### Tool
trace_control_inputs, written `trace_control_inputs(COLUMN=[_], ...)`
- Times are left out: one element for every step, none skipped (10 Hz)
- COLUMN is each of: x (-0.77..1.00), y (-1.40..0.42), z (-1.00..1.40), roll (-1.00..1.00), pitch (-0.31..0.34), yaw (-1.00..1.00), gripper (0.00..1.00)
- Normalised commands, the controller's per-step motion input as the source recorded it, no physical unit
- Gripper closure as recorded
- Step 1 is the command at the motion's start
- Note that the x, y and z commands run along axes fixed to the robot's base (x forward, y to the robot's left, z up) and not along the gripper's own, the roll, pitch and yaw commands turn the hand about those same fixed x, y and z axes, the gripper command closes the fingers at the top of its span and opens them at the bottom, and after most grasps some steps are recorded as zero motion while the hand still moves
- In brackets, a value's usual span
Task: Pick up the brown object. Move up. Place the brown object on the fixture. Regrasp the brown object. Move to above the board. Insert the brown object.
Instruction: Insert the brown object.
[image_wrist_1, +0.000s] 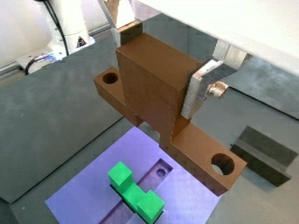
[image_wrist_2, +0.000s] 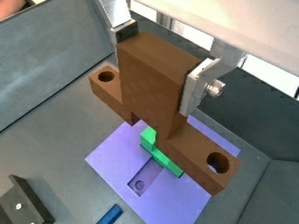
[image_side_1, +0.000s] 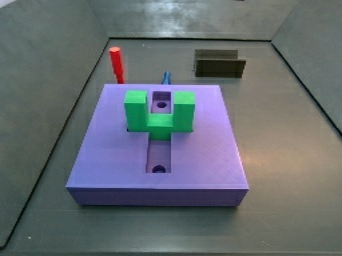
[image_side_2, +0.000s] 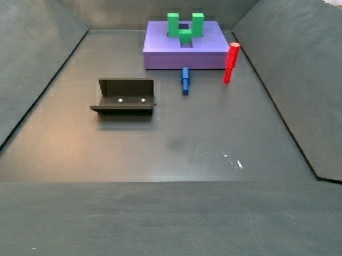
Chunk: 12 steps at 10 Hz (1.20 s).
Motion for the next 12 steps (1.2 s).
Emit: trace_control_inputs(x=[0.05,0.12,0.05,0.0,-0.03,-0.05,-0.06,-0.05,-0.01,-0.01,-0.07,-0.05], y=[0.0,0.0,0.0,-0.04,-0.07,-0.06,-0.05,-0.05,-0.07,-0.13,-0.15,-0.13], z=[0.0,0.0,0.0,-0.05,-0.19,-0.31,-0.35,-0.35,-0.3,-0.29,-0.31,-0.3], roll=[-0.08,-0.09,-0.2,-0.2,-0.19,-0.15,-0.13,-0.12,-0.11,-0.1,-0.18,-0.18], pitch=[0.0,0.0,-0.003,-0.081,-0.17,-0.2,-0.211,-0.184,-0.137,-0.097,-0.087,-0.099], yaw=[-0.51,-0.6,-0.74,-0.91,-0.91,-0.95,-0.96,-0.97,-0.97,-0.91,-0.81,-0.82], gripper=[1.0,1.0,1.0,1.0,1.0,1.0,1.0,1.0,1.0,1.0,1.0,1.0])
